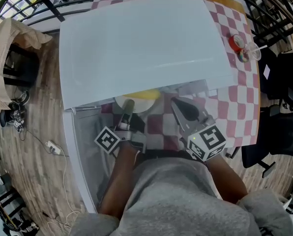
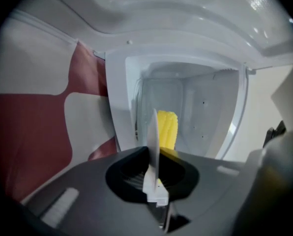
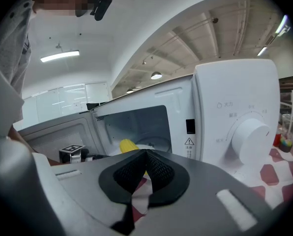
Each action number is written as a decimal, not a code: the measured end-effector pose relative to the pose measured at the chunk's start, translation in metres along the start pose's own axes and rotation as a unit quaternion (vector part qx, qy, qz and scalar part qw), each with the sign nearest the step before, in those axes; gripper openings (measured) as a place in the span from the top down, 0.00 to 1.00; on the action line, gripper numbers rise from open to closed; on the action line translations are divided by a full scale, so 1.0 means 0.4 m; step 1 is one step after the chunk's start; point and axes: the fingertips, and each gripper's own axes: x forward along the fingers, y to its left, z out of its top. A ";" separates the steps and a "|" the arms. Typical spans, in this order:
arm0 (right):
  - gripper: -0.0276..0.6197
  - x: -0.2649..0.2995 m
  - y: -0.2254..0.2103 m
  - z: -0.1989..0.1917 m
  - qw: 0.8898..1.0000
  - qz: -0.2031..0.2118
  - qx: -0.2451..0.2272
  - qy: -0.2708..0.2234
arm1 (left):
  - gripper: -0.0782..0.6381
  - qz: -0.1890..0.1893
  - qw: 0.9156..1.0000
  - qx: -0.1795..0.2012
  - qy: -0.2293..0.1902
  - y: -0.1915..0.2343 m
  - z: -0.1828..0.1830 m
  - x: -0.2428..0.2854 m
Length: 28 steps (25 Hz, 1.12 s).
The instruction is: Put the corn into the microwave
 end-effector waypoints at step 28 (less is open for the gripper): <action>0.96 0.111 0.088 -0.178 0.995 0.048 0.002 0.083 | 0.47 0.005 0.985 0.152 0.076 -0.037 -0.028 0.035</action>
